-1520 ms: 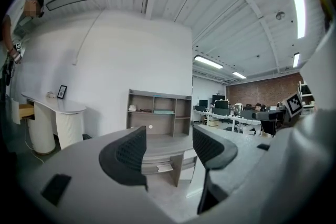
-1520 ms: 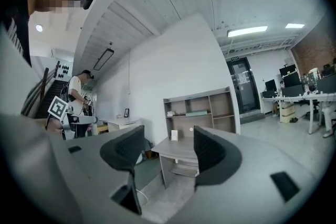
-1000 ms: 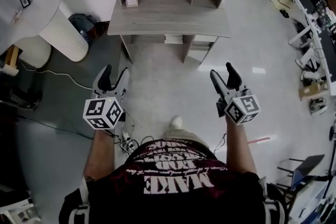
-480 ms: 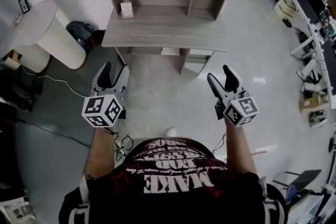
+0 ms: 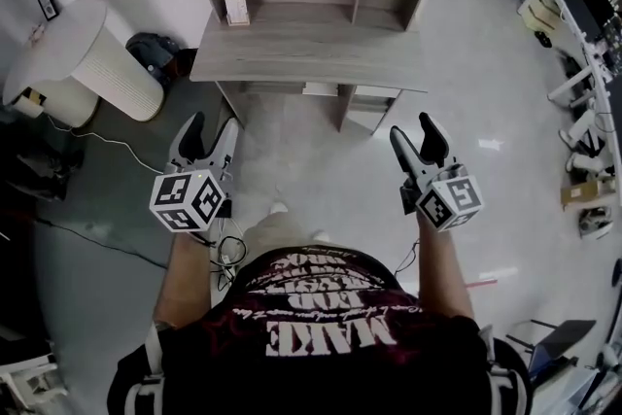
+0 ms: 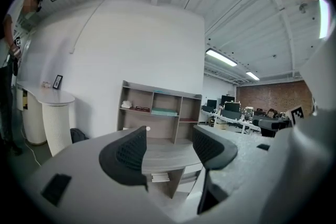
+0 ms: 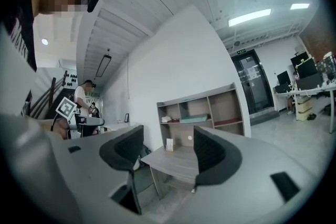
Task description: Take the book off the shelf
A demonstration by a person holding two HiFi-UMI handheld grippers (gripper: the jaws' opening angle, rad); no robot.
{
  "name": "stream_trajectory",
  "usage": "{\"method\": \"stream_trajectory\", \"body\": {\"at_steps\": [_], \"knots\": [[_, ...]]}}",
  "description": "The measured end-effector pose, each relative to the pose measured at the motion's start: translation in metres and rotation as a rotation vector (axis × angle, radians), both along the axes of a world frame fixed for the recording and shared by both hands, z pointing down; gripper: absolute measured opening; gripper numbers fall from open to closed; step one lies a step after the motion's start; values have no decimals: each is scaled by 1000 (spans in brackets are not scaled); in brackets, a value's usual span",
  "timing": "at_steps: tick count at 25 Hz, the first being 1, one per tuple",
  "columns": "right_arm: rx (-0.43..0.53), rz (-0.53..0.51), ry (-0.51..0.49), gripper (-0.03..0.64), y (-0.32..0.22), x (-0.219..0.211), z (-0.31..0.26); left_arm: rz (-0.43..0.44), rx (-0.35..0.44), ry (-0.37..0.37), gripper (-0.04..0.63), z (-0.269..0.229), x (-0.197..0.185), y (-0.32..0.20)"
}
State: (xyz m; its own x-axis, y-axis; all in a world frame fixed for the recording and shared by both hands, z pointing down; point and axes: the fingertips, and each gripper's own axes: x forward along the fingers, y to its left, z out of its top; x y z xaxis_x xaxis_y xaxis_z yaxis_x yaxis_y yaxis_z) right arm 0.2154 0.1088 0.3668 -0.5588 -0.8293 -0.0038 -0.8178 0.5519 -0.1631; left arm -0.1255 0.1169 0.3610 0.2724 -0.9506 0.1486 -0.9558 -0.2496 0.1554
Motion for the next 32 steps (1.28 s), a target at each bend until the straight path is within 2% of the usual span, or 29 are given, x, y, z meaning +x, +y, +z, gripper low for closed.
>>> {"method": "stream_trajectory", "body": {"at_steps": [8, 13, 22, 32], "knots": [[14, 32, -9, 299, -15, 15, -2, 15, 74, -42, 265, -16, 19, -25], [-8, 10, 8, 301, -27, 9, 4, 22, 87, -68, 265, -12, 21, -39], [-7, -17, 23, 301, -82, -7, 2, 2, 78, -83, 265, -9, 5, -81], [-8, 1, 43, 301, -165, -19, -8, 66, 34, -58, 265, -5, 0, -175]]}}
